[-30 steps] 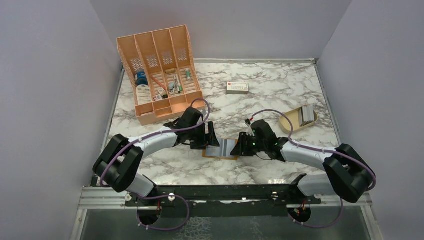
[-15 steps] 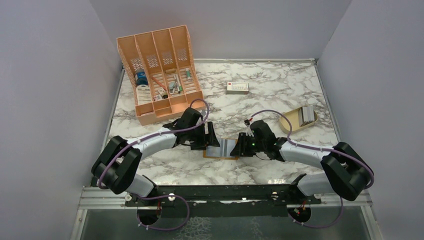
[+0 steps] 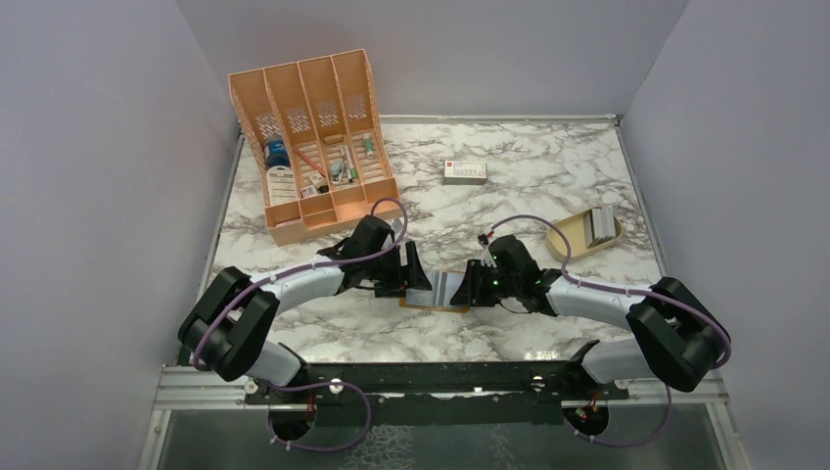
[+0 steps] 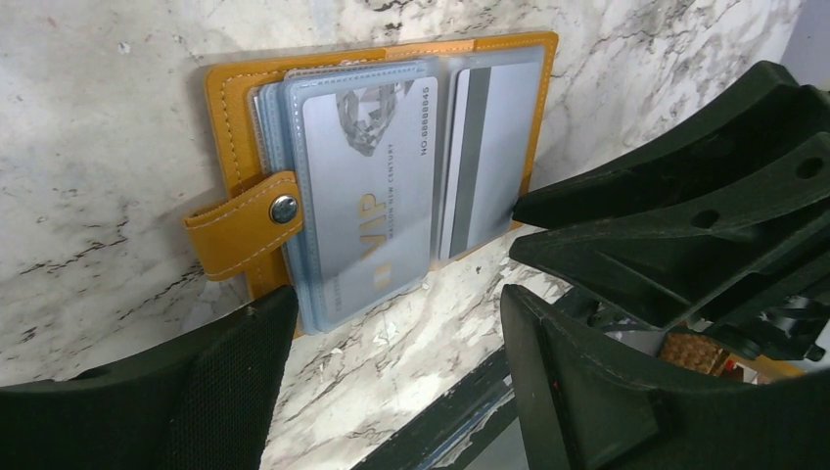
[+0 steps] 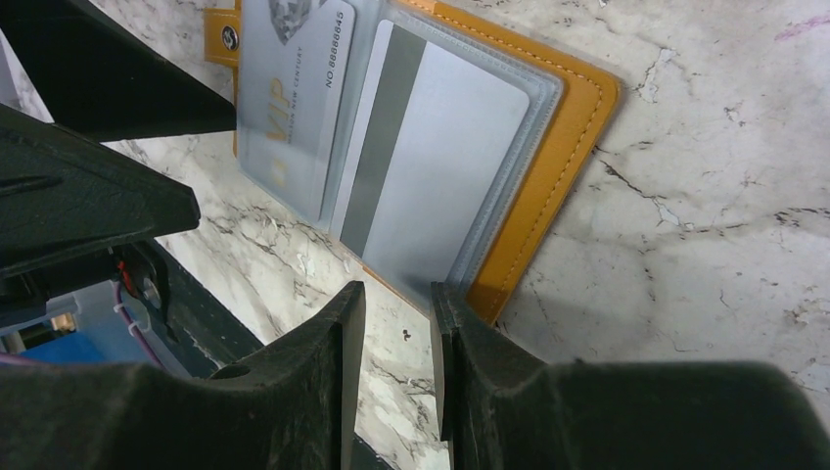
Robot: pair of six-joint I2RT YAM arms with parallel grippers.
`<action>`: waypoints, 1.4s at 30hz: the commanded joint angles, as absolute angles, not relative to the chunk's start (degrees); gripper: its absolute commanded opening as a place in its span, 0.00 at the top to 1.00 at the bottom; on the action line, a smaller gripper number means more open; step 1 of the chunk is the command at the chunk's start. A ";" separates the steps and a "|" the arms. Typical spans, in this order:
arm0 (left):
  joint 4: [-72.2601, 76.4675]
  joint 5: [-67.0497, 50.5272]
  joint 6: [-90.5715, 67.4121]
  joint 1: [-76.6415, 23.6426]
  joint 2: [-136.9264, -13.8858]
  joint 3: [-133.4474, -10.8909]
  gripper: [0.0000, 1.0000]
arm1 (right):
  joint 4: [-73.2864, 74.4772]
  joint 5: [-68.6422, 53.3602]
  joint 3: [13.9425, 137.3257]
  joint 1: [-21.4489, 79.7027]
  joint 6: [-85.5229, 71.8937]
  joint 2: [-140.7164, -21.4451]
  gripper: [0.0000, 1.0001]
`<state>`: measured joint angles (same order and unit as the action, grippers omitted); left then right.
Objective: Put the credit cards into the card holder
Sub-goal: Turn over the card slot in the card holder.
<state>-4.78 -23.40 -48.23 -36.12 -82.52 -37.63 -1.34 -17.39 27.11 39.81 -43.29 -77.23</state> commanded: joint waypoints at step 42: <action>0.96 -24.24 -49.40 -35.96 -81.88 -36.19 0.22 | 2.64 -10.61 30.67 40.32 -43.42 -75.41 0.72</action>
<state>-0.43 -24.03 -49.80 -36.10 -81.23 -36.88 3.03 -12.40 29.74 39.81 -43.27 -75.35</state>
